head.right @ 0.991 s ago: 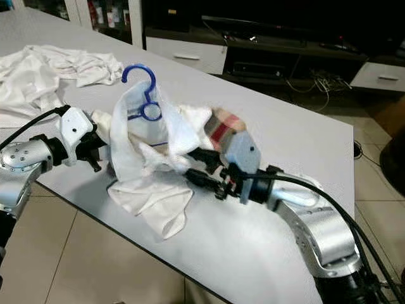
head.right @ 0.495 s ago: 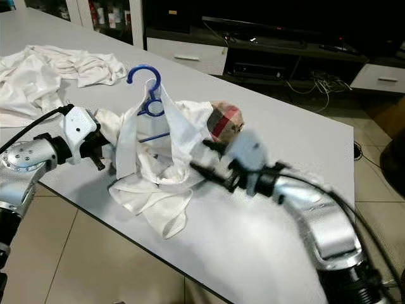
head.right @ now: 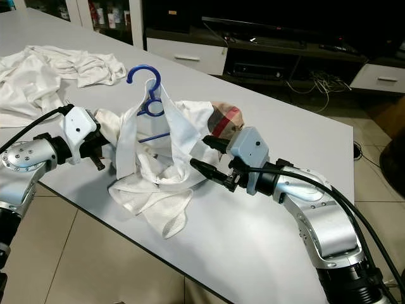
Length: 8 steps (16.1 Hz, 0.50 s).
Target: Hang hanger
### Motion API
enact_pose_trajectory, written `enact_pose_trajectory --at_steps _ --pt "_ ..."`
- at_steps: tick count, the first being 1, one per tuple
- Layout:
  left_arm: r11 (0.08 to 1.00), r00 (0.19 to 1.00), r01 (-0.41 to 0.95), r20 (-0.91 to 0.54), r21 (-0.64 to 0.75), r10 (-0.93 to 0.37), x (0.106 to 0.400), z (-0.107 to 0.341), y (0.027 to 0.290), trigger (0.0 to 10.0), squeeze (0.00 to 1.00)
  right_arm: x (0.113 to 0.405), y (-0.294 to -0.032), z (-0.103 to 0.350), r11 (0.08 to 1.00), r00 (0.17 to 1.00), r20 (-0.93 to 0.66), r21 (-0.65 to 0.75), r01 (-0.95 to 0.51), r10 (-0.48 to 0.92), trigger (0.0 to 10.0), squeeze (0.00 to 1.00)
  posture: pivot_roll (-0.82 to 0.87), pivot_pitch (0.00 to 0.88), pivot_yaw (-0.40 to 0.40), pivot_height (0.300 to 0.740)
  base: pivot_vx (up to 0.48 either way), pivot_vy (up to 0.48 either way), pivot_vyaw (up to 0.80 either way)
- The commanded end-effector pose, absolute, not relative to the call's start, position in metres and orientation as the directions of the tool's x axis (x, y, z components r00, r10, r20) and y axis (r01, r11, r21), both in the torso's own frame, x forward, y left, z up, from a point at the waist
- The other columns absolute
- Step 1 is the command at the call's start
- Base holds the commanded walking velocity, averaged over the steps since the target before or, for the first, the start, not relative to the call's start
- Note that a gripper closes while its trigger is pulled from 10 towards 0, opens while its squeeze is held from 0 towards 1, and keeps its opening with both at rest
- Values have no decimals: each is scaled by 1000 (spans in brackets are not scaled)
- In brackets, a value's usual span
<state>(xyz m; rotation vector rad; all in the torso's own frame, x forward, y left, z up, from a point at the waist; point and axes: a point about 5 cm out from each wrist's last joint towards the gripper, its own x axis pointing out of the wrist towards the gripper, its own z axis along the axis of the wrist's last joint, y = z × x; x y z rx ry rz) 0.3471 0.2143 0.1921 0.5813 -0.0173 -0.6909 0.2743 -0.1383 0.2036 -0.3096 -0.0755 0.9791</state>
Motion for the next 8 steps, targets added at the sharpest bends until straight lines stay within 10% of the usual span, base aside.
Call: enact_pose_trajectory --at_steps 1,7,8 --pt "603 770 595 -162 531 -617 349 198 211 0 0 275 -141 206 522 564 -68 -301 -798 823 10000 0 24 35 -98 740 0 0 0" --pt "598 768 596 -163 536 -620 349 197 211 0 0 279 -147 208 538 589 -71 -331 -775 805 10000 0 22 35 -98 740 0 0 0" --pt "491 699 640 -184 591 -691 338 187 199 0 0 316 -172 223 582 797 -82 -640 -502 599 10000 0 44 36 -104 740 0 0 0"
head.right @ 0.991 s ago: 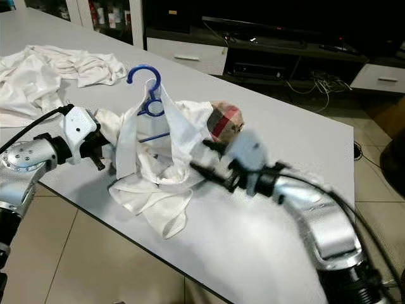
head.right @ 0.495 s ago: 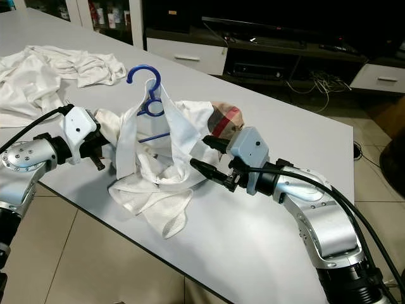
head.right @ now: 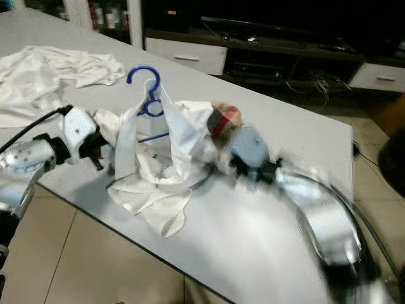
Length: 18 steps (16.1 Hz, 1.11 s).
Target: Hang hanger
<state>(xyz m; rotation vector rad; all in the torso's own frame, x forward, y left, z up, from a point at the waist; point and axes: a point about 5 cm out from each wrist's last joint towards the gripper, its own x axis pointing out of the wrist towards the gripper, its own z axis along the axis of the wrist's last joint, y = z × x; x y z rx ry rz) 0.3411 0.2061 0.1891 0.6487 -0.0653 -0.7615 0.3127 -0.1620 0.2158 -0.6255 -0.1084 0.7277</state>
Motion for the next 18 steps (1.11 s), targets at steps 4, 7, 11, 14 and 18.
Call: enact_pose_trajectory --at_steps 4,7,11,14,18 --pt "430 648 670 -194 606 -737 331 178 189 0 0 327 -188 226 518 860 -90 -765 -383 502 10000 0 39 37 -102 740 0 0 0" --pt "425 639 668 -177 611 -749 330 179 188 0 0 324 -189 211 455 814 -176 -755 -472 553 10000 43 37 39 -101 740 0 0 0" --pt "417 630 668 -171 617 -757 330 180 187 0 0 304 -189 198 401 692 -293 -641 -655 660 10000 1000 31 38 -97 740 0 0 0" --pt "410 624 670 -171 619 -762 331 180 185 0 0 305 -193 205 416 695 -278 -635 -651 663 10000 1000 31 38 -95 740 0 0 0" --pt "398 616 675 -178 621 -768 331 180 184 0 0 302 -201 231 505 697 -178 -569 -649 695 10000 459 28 39 -93 740 0 0 0"
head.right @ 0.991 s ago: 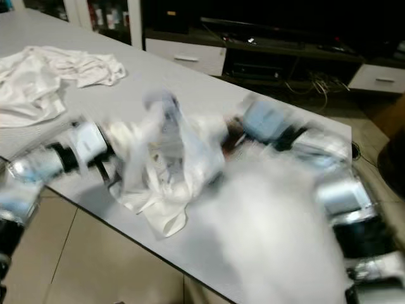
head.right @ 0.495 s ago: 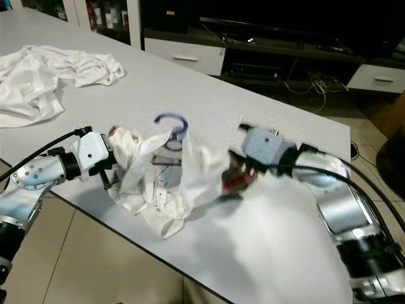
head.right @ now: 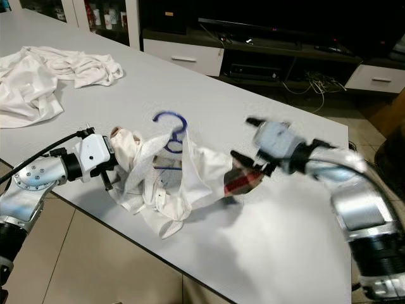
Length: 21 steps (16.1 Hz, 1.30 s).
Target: Hang hanger
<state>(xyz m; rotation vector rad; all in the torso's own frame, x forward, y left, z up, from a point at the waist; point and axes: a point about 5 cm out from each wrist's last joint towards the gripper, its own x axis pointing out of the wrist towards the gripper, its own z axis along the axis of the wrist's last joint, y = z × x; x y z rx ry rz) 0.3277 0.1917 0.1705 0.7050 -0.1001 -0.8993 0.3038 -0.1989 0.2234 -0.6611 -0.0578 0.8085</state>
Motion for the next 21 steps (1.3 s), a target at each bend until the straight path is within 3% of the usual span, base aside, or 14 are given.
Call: enact_pose_trajectory --at_steps 1,4,9,11,12,14,18,20,21 --pt "396 615 676 -178 622 -768 331 180 184 0 0 298 -198 233 495 668 -174 -542 -678 724 10000 459 28 39 -93 740 0 0 0" --pt "391 609 678 -178 622 -773 332 179 181 0 0 284 -187 225 436 569 -200 -460 -773 798 10000 459 25 37 -92 740 0 0 0" --pt "383 599 682 -176 624 -781 333 180 178 0 0 290 -185 220 456 599 -225 -463 -760 769 10000 459 26 38 -92 740 0 0 0" --pt "381 597 682 -174 624 -783 333 180 177 0 0 294 -182 215 467 613 -233 -466 -752 755 10000 247 30 36 -95 740 0 0 0" --pt "380 596 682 -174 625 -784 333 180 177 0 0 295 -179 212 467 610 -238 -456 -757 756 10000 0 32 36 -96 740 0 0 0" --pt "377 592 682 -172 626 -787 332 180 176 0 0 307 -175 199 509 641 -262 -428 -747 721 10000 0 36 35 -98 740 0 0 0" --pt "369 585 683 -170 630 -793 330 180 174 0 0 316 -169 191 491 637 -293 -438 -753 714 10000 0 48 33 -105 740 0 0 0" --pt "365 588 674 -167 642 -791 330 180 174 0 0 317 -165 188 465 610 -310 -431 -774 729 6196 0 54 30 -109 740 0 0 0" --pt "365 591 670 -167 647 -790 330 180 174 0 0 317 -164 187 457 604 -315 -430 -778 732 2863 0 55 29 -110 740 0 0 0"
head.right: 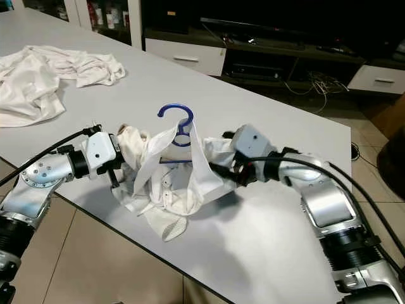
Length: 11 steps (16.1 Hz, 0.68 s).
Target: Hang hanger
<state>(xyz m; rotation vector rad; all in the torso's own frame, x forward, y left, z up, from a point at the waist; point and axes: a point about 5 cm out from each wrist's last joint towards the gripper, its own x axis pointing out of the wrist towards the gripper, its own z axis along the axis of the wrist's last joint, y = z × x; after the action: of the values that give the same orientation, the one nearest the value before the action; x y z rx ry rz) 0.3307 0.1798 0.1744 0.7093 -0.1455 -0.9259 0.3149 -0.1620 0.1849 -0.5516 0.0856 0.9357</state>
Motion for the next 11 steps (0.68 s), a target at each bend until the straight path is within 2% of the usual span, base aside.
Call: enact_pose_trajectory --at_steps 1,3,4,6,11 --pt "364 594 664 -166 653 -787 330 181 174 0 0 316 -163 186 449 594 -317 -425 -786 739 0 0 56 29 -110 740 0 0 0" --pt "359 606 646 -165 674 -778 331 181 174 2706 0 309 -159 182 388 530 -342 -404 -828 776 0 0 56 26 -113 740 0 0 0" --pt "358 606 645 -166 675 -778 331 181 174 2706 0 309 -160 182 382 525 -346 -403 -832 777 0 0 56 26 -113 740 0 0 0" --pt "358 609 640 -165 680 -776 333 181 174 3569 0 306 -161 181 358 498 -356 -390 -848 791 0 0 51 28 -112 740 0 0 0" --pt "354 610 633 -162 689 -776 334 181 171 4235 0 303 -162 180 346 483 -362 -382 -857 797 0 0 46 31 -109 740 0 0 0"
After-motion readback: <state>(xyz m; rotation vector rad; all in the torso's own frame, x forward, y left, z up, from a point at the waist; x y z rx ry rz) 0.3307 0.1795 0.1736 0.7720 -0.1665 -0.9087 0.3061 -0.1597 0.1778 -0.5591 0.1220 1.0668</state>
